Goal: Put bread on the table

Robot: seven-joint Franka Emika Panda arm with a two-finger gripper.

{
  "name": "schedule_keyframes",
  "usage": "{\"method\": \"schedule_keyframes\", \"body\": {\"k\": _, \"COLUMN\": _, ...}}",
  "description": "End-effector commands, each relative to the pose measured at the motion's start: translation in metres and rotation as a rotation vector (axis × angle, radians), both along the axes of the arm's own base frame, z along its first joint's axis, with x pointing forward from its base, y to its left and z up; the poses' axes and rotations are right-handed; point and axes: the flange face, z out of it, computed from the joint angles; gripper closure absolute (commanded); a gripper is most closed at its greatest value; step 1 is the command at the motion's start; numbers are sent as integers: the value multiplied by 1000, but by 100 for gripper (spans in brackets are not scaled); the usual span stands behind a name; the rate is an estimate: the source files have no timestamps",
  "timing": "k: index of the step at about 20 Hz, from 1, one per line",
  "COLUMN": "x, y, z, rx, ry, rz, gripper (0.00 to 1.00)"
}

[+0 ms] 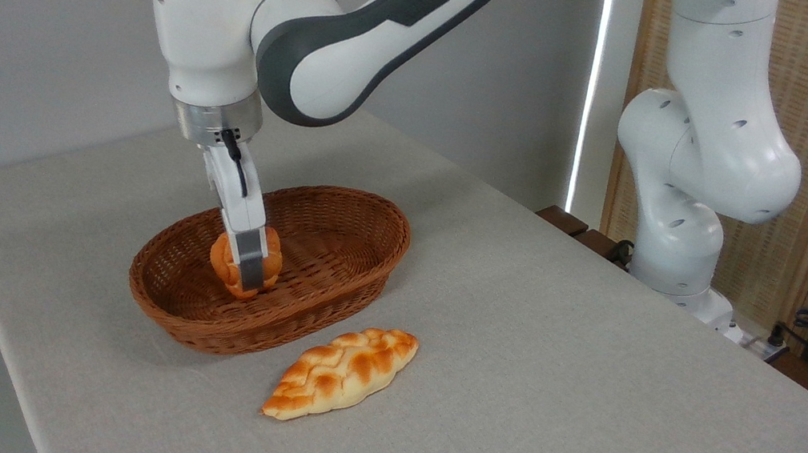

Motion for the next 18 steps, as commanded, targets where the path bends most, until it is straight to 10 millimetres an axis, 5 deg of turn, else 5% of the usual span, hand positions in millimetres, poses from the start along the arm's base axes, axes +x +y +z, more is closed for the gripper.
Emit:
{"method": "schedule_keyframes", "body": {"k": 1, "x": 3, "y": 3, "z": 7, "rx": 1, "ry": -22, "rz": -4, "gripper": 63}}
{"method": "schedule_keyframes", "body": {"k": 6, "x": 4, "y": 6, "z": 10, "rx": 2, "ry": -26, "rz": 4, "gripper": 63}}
{"method": "schedule_keyframes", "body": {"k": 10, "x": 8, "y": 12, "z": 37, "rx": -16, "ry": -66, "rz": 32, "gripper": 62}}
{"method": "schedule_keyframes", "body": {"k": 13, "x": 8, "y": 32, "z": 64, "rx": -21, "ry": -107, "rz": 86, "gripper": 60}}
{"method": "schedule_keyframes", "body": {"k": 18, "x": -4, "y": 97, "z": 110, "rx": -1, "ry": -103, "rz": 169, "gripper": 58}}
